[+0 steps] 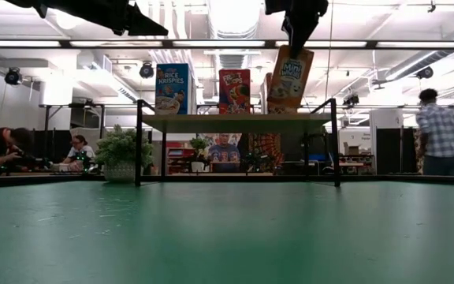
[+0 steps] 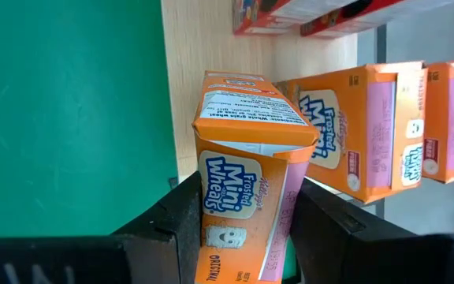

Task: Stack cereal on shelf
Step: Put the orange cereal box on the shelf aligned with the other orange cereal boxes

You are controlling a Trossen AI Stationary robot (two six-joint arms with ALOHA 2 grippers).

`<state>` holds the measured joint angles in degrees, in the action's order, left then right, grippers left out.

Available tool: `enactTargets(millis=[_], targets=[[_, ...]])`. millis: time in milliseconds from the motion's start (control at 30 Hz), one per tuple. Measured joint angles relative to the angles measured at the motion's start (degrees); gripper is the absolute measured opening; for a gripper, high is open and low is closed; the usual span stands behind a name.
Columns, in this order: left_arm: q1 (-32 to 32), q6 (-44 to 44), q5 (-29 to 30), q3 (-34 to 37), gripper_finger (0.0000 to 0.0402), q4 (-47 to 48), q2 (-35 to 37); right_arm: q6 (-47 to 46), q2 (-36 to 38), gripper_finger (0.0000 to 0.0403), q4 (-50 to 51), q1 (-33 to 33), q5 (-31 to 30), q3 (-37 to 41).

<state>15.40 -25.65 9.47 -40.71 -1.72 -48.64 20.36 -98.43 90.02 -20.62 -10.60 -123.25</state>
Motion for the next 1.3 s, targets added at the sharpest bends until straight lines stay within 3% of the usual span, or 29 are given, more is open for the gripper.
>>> enactTargets(millis=[300, 700, 1300], targets=[[0.00, -0.02, 0.02, 0.01, 0.0000, -0.06, 0.00, -0.17, 0.00, 0.0148, -0.23, 0.07, -3.17, 2.43], [0.02, -0.04, 0.02, 0.02, 0.0000, -0.04, 0.00, -1.05, 0.00, 0.0172, -0.83, -0.15, -3.04, 2.46], [0.00, -0.27, 0.02, 0.00, 0.0000, -0.02, 0.00, -0.85, 0.00, 0.0167, -2.13, -0.28, -2.59, 2.66]])
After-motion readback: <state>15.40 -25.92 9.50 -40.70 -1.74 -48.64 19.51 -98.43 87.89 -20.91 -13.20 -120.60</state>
